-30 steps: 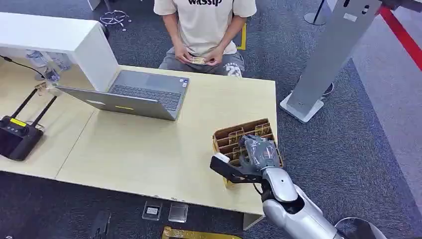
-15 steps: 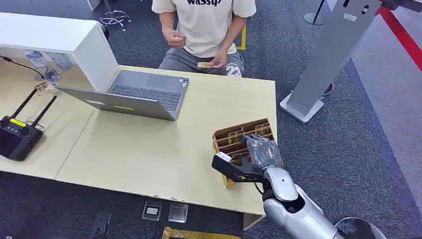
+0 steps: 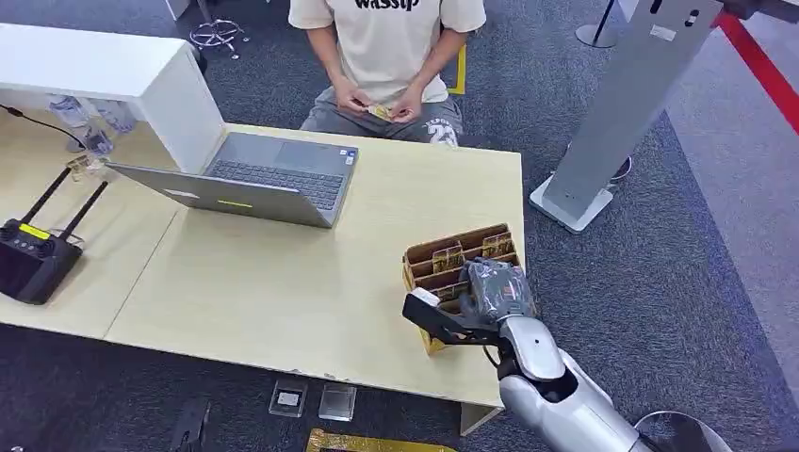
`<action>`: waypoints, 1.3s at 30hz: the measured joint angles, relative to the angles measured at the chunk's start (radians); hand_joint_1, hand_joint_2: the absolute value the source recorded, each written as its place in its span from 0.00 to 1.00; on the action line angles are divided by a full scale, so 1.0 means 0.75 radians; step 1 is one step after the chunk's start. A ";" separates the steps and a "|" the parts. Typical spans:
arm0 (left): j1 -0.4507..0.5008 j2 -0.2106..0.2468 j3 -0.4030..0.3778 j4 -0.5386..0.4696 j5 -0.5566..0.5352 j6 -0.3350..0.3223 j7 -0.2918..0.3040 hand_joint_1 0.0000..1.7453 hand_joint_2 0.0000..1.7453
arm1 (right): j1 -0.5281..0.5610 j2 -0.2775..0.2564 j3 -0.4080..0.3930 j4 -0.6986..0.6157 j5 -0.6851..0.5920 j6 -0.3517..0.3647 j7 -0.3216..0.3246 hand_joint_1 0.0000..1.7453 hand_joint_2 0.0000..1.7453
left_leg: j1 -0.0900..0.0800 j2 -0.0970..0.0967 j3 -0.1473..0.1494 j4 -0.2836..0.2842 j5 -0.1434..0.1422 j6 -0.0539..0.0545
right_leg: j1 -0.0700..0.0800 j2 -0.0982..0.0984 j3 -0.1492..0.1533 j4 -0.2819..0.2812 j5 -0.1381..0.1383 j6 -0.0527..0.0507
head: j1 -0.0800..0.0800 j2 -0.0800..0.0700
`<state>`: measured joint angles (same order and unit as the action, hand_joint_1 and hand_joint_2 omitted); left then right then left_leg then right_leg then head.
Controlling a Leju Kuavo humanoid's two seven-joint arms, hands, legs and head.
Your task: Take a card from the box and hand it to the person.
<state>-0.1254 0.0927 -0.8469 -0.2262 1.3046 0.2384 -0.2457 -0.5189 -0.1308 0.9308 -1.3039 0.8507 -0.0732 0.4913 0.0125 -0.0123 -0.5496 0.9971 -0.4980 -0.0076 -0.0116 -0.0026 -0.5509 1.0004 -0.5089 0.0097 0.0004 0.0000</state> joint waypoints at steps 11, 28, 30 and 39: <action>0.000 0.000 0.000 0.000 0.004 -0.001 0.000 0.00 0.00 | -0.004 0.000 0.000 0.009 -0.006 -0.001 -0.011 0.79 1.00 | 0.000 0.000 0.000 0.000 0.000 0.000 | 0.000 0.000 0.000 0.000 0.000 0.000 | 0.000 0.000; 0.001 0.000 -0.002 0.000 -0.014 -0.021 -0.010 0.00 1.00 | -0.004 0.000 0.000 0.009 -0.017 -0.003 -0.008 0.84 1.00 | 0.000 0.000 0.000 0.000 0.000 0.000 | 0.000 0.000 0.000 0.000 0.000 0.000 | 0.000 0.000; 0.001 0.000 -0.002 0.000 -0.017 -0.026 -0.016 0.00 1.00 | -0.004 0.000 0.000 0.009 -0.018 -0.005 -0.002 0.84 1.00 | 0.000 0.000 0.000 0.000 0.000 0.000 | 0.000 0.000 0.000 0.000 0.000 0.000 | 0.000 0.000; 0.016 0.001 -0.001 0.000 0.006 -0.015 -0.017 0.00 1.00 | -0.005 -0.017 -0.026 -0.047 -0.018 -0.033 0.071 0.84 1.00 | 0.000 0.000 0.000 0.000 0.000 0.000 | 0.000 0.000 0.000 0.000 0.000 0.000 | -0.001 0.000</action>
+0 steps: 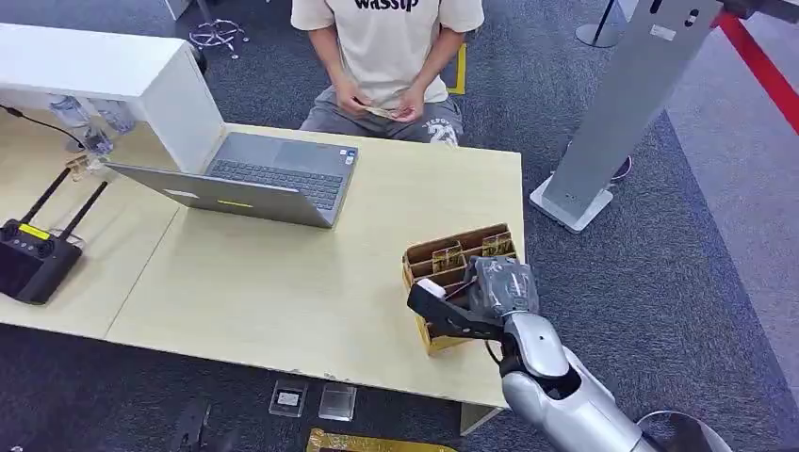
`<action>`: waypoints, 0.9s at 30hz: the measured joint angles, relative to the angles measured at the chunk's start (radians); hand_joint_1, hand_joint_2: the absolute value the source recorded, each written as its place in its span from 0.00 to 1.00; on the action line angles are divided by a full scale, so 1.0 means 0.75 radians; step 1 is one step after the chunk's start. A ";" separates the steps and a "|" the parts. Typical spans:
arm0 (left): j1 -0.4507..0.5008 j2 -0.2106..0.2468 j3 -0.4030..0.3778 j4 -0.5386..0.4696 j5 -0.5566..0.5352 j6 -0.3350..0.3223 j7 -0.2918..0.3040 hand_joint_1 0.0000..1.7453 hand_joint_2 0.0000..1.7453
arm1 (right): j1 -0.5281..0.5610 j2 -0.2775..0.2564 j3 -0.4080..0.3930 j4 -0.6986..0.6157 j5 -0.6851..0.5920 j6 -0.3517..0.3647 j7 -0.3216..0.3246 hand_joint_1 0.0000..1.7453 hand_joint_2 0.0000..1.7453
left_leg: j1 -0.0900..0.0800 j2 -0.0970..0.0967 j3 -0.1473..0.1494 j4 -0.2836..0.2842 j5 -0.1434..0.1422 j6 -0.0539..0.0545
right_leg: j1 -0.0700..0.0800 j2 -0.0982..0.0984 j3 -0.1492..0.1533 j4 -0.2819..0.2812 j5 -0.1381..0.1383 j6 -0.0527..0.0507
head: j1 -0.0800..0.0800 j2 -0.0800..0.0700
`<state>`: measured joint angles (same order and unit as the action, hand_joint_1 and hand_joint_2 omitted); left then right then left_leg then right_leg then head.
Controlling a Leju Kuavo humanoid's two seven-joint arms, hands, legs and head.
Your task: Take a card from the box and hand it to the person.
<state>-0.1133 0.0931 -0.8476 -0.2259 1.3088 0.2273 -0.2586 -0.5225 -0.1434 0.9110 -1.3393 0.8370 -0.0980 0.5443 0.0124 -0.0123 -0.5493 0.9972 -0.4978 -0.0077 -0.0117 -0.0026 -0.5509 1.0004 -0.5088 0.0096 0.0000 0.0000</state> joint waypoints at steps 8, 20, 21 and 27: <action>0.022 0.002 0.001 0.000 0.022 0.004 -0.019 0.00 1.00 | 0.000 -0.086 -0.087 -0.225 0.021 -0.010 0.102 0.84 1.00 | 0.000 0.000 0.000 0.000 0.000 0.000 | 0.000 0.000 0.000 0.000 0.000 0.000 | 0.001 0.000; 0.018 0.002 0.002 0.000 0.022 0.004 -0.022 0.00 1.00 | 0.001 -0.146 -0.140 -0.449 0.009 -0.003 0.102 0.84 1.00 | 0.000 0.000 0.000 0.000 0.000 0.000 | 0.000 0.000 0.000 0.000 0.000 0.000 | 0.001 0.000; 0.015 0.002 0.002 0.000 0.021 0.004 -0.020 0.00 1.00 | 0.001 -0.146 -0.140 -0.449 -0.005 -0.009 0.087 0.84 1.00 | 0.000 0.000 0.000 0.000 0.000 0.000 | 0.000 0.000 0.000 0.000 0.000 0.000 | 0.001 0.000; -0.007 0.002 0.001 0.000 0.004 0.004 0.005 0.00 1.00 | -0.014 -0.112 -0.141 -0.389 -0.076 -0.111 -0.041 0.84 1.00 | 0.000 0.000 -0.001 0.000 0.000 0.000 | 0.000 0.000 0.000 0.000 0.000 0.000 | 0.000 0.000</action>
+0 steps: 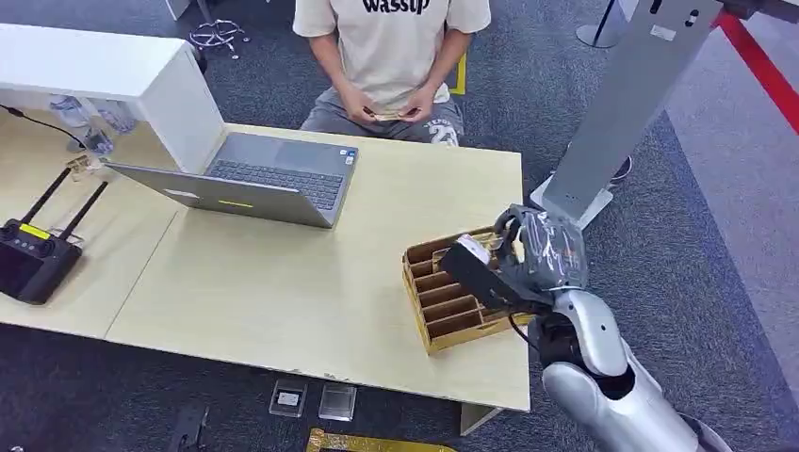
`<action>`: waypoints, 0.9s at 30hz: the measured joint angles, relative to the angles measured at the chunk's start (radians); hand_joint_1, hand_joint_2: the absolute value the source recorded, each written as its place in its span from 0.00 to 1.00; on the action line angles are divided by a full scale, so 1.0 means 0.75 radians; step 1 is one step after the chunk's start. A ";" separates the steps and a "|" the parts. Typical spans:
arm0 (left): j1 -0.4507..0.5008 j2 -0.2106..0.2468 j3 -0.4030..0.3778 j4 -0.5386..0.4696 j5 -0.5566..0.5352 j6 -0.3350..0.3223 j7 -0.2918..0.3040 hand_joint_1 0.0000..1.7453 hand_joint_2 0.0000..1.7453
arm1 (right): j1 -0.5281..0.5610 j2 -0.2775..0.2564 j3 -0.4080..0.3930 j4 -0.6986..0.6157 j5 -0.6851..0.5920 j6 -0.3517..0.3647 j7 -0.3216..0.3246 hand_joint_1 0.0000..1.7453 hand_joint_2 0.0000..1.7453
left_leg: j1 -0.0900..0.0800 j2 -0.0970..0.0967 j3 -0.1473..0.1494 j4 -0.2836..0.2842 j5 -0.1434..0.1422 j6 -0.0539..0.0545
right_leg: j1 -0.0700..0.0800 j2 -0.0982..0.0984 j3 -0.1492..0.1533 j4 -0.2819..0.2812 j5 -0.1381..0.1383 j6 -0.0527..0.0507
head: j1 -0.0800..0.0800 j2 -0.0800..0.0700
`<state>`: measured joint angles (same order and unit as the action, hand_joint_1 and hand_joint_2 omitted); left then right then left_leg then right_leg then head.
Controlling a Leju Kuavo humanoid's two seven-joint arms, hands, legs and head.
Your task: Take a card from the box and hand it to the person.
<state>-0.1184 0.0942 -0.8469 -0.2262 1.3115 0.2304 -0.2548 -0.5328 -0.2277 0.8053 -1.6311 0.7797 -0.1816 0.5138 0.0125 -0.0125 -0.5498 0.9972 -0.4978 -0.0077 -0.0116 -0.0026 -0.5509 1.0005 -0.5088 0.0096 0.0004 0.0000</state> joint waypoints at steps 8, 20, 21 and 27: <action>-0.040 -0.009 -0.011 0.000 -0.024 0.003 0.016 0.00 1.00 | -0.131 0.111 -0.013 0.291 -0.050 -0.330 -0.243 0.84 1.00 | 0.000 -0.001 -0.001 0.000 0.002 0.000 | 0.000 -0.002 0.000 0.001 0.000 0.000 | 0.001 0.000; -0.052 -0.021 -0.031 0.000 -0.028 0.015 0.020 0.00 1.00 | -0.270 0.262 -0.045 0.730 -0.102 -0.596 -0.411 0.84 1.00 | 0.000 0.000 -0.001 0.000 0.002 0.000 | 0.000 -0.001 -0.001 0.001 0.000 0.000 | -0.001 0.000; -0.051 -0.022 -0.034 0.000 -0.029 0.016 0.020 0.00 1.00 | -0.272 0.274 -0.048 0.760 -0.103 -0.606 -0.419 0.84 1.00 | 0.000 0.000 -0.001 0.000 0.002 0.000 | 0.000 -0.001 -0.001 0.001 0.001 0.000 | 0.000 0.000; -0.044 -0.026 -0.039 0.000 -0.029 0.009 0.025 0.00 1.00 | -0.285 0.319 -0.056 0.919 -0.117 -0.624 -0.432 0.84 1.00 | 0.000 0.000 -0.001 0.000 0.002 0.000 | 0.000 -0.001 -0.001 0.001 0.000 0.000 | -0.001 0.000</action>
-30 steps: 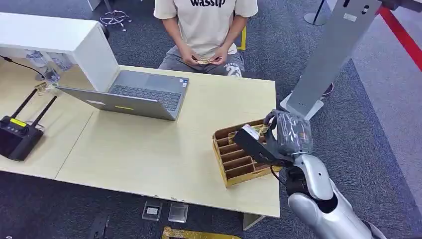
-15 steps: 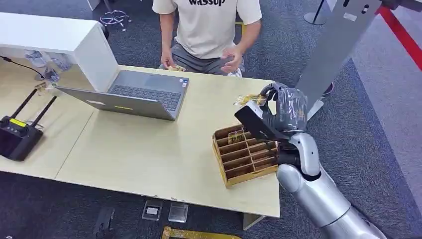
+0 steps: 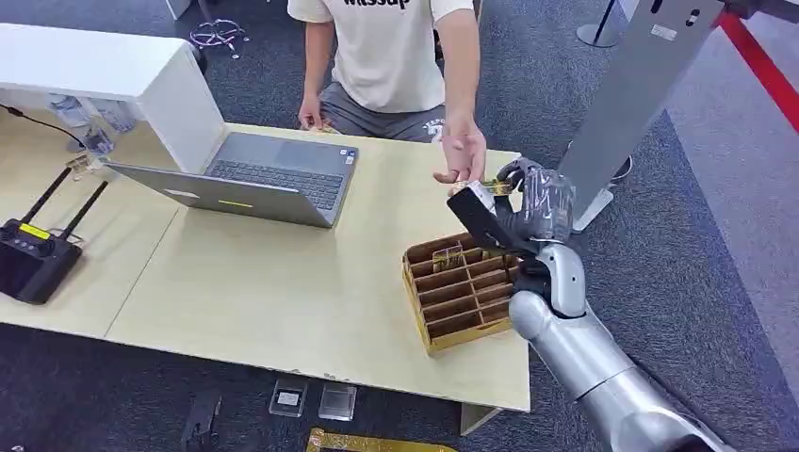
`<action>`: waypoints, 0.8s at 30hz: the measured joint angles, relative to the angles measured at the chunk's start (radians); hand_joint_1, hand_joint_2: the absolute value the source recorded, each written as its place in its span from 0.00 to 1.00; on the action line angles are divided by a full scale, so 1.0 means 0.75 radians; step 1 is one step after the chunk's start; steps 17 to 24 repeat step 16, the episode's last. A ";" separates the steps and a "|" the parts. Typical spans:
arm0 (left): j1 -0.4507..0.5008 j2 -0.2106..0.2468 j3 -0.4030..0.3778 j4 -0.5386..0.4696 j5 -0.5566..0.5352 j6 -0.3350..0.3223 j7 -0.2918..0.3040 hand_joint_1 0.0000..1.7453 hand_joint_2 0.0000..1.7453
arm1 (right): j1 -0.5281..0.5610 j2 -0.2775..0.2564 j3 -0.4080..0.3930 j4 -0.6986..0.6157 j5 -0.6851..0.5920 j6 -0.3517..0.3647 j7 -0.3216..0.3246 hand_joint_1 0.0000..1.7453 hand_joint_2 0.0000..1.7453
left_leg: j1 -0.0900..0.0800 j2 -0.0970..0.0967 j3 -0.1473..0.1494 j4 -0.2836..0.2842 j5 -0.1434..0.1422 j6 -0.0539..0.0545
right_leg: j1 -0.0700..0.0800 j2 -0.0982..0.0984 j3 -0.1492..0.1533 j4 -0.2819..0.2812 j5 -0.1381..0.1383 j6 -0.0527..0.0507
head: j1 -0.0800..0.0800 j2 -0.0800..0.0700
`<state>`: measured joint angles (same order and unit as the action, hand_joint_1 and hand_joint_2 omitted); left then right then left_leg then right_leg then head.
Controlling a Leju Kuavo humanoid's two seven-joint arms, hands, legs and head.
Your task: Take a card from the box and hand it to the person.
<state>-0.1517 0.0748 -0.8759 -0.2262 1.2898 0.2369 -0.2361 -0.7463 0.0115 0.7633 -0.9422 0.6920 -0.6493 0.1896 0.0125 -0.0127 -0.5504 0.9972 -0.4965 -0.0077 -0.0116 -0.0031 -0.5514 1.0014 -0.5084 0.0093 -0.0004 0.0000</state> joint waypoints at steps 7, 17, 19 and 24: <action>0.022 -0.001 -0.003 0.000 0.000 -0.025 -0.003 0.00 0.00 | 0.000 0.024 -0.001 0.096 -0.001 -0.001 0.000 0.01 1.00 | 0.000 0.000 0.000 0.000 0.000 0.000 | 0.000 0.000 0.000 0.000 0.000 0.000 | 0.001 0.000; 0.041 -0.001 -0.012 0.000 0.025 0.008 -0.008 0.00 0.00 | 0.015 0.044 -0.024 0.135 -0.206 0.050 -0.111 0.00 1.00 | 0.000 0.000 0.000 0.000 0.000 0.000 | 0.000 0.000 0.000 0.000 0.000 0.000 | 0.001 0.000; 0.041 -0.001 -0.012 0.000 0.025 0.008 -0.008 0.00 0.00 | 0.015 0.044 -0.024 0.135 -0.206 0.050 -0.111 0.00 1.00 | 0.000 0.000 0.000 0.000 0.000 0.000 | 0.000 0.000 0.000 0.000 0.000 0.000 | 0.001 0.000; 0.041 -0.001 -0.012 0.000 0.025 0.008 -0.008 0.00 0.00 | 0.015 0.044 -0.024 0.135 -0.206 0.050 -0.111 0.00 1.00 | 0.000 0.000 0.000 0.000 0.000 0.000 | 0.000 0.000 0.000 0.000 0.000 0.000 | 0.001 0.000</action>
